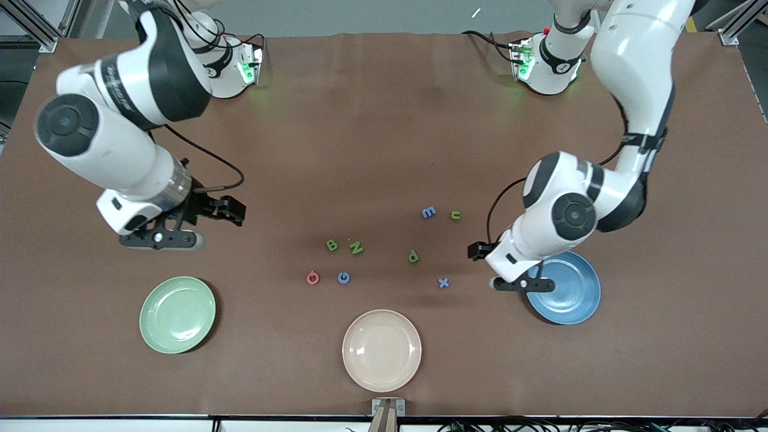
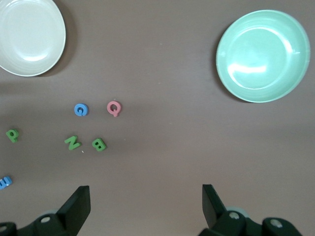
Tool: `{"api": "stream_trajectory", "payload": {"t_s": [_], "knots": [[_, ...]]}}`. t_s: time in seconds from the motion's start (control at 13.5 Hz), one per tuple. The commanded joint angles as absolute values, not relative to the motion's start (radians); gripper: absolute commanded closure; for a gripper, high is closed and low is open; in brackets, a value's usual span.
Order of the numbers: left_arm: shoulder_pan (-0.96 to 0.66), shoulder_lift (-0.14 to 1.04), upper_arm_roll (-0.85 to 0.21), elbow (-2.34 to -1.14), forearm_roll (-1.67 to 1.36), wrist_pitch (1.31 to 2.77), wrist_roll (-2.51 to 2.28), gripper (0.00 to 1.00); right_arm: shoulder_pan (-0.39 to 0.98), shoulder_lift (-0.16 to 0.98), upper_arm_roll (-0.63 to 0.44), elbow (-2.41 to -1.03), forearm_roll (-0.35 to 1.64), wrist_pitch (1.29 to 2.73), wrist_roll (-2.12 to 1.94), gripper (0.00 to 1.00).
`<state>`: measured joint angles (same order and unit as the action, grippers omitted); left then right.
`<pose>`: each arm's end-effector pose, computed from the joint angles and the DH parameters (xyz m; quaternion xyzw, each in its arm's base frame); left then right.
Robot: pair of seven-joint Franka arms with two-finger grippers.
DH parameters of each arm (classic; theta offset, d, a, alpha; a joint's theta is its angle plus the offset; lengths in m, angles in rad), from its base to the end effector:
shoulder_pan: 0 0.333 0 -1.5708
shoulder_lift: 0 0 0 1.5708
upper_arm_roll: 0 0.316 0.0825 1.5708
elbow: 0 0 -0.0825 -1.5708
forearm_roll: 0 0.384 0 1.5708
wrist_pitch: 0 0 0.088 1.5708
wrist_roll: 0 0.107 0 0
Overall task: Sort upper and lower case letters into plates
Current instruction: 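Grasp the blue x with the left gripper while the right gripper reaches the B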
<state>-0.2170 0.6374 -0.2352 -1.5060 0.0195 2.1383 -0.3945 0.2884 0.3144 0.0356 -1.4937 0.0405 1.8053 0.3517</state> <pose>0.6503 -0.2844 0.3013 0.9980 -0.0113 -0.0198 0.0582 0.6222 0.2095 0.4909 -0.9995 0.0194 0.0096 0.0233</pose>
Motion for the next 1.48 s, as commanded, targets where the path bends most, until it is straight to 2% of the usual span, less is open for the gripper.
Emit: {"api": "stream_trajectory", "payload": {"t_s": [0.0,0.22,0.44,0.74,1.04,1.11,1.18,1.33,1.41], "knots": [[-0.281,0.731,-0.222,-1.422,0.057,2.190,-0.495,0.11,0.321,0.363,0.026,-1.493,0.063,1.845,0.379,0.00],[-0.345,0.811,-0.180,-1.350,0.147,2.200,-0.558,0.26,0.333,0.405,0.026,-1.509,0.063,1.891,0.386,0.00],[-0.389,0.899,-0.164,-1.270,0.152,2.239,-0.656,0.29,0.370,0.472,0.026,-1.528,0.061,1.956,0.452,0.00],[-0.475,0.946,-0.069,-1.267,0.149,2.310,-0.680,0.40,0.432,0.547,0.026,-1.584,0.061,2.057,0.494,0.00],[-0.485,0.962,-0.066,-1.269,0.150,2.313,-0.678,0.48,0.504,0.612,0.026,-1.647,0.061,2.202,0.574,0.00],[-0.485,0.971,-0.066,-1.267,0.150,2.315,-0.673,0.53,0.524,0.635,0.023,-1.654,0.061,2.242,0.589,0.00],[-0.485,0.969,-0.066,-1.269,0.150,2.315,-0.670,0.63,0.529,0.658,0.025,-1.657,0.061,2.273,0.597,0.00],[-0.483,0.968,-0.067,-1.272,0.146,2.315,-0.684,0.98,0.545,0.696,0.025,-1.657,0.061,2.319,0.610,0.00],[-0.480,0.965,-0.067,-1.275,0.150,2.313,-0.692,1.00,0.546,0.710,0.025,-1.657,0.061,2.333,0.611,0.00]]}}
